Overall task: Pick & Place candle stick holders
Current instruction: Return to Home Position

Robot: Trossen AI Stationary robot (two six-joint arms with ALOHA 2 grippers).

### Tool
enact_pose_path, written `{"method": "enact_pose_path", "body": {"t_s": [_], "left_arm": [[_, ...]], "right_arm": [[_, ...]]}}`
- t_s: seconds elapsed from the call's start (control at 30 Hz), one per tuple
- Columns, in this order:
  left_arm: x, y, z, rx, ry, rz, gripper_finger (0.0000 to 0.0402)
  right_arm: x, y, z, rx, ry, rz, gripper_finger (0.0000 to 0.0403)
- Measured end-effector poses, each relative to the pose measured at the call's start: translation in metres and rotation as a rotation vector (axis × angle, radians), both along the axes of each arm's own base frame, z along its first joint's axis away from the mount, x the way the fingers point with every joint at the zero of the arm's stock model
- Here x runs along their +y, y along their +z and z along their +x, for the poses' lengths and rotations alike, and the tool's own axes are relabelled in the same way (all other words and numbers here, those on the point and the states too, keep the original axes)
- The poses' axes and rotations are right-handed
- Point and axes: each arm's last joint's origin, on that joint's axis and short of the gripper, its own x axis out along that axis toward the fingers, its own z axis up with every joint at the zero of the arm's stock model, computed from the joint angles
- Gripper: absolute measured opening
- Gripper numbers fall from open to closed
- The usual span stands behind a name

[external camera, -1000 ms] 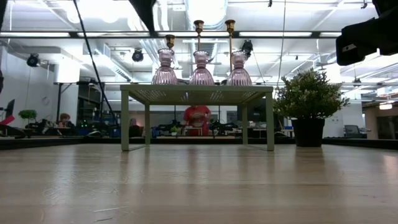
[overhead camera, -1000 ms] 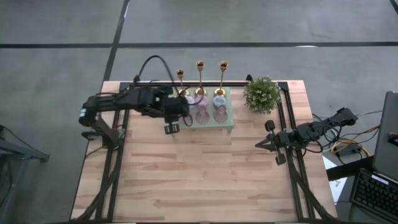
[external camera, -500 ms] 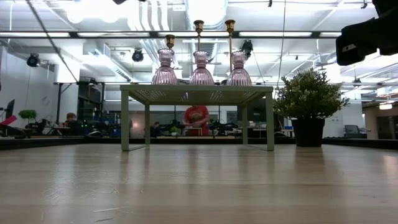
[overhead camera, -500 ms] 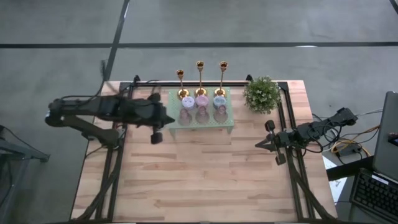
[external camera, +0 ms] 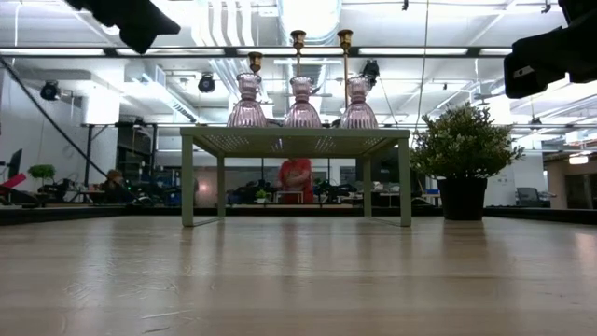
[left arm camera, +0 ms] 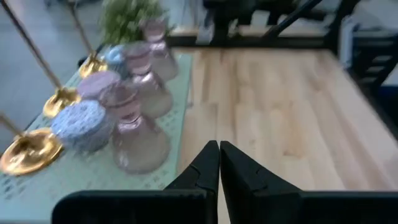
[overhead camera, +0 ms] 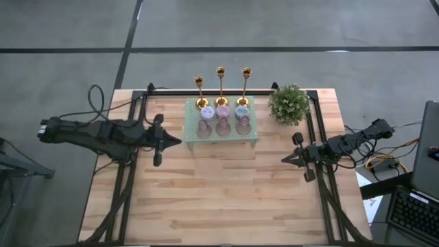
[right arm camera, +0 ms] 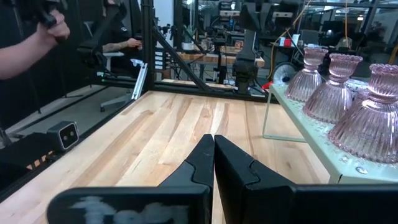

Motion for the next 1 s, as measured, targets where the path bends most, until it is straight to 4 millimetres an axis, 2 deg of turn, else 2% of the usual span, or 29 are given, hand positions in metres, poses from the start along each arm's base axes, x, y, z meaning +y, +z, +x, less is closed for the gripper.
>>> {"method": "enact_pose_path", "body": {"t_s": [0.33,0.5,0.63,0.83,1.0], "left_arm": [[0.003,-0.040,-0.035,-0.171,-0.062,-0.006,0.0016],[0.004,-0.064,-0.046,-0.200,-0.063,-0.010,0.0016],[0.005,-0.075,-0.055,-0.255,-0.061,-0.025,0.0016],[0.006,-0.090,-0.065,-0.313,-0.063,-0.017,0.0016],[0.006,-0.112,-0.064,-0.285,-0.067,0.001,0.0016]], "right_arm": [[0.000,0.000,0.000,0.000,0.000,0.000,0.0008],[0.000,0.000,0.000,0.000,0.000,0.001,0.0008],[0.000,0.000,0.000,0.000,0.000,0.000,0.0008],[0.000,0.000,0.000,0.001,0.000,0.001,0.0008],[0.000,0.000,0.000,0.001,0.000,0.001,0.0008]]}}
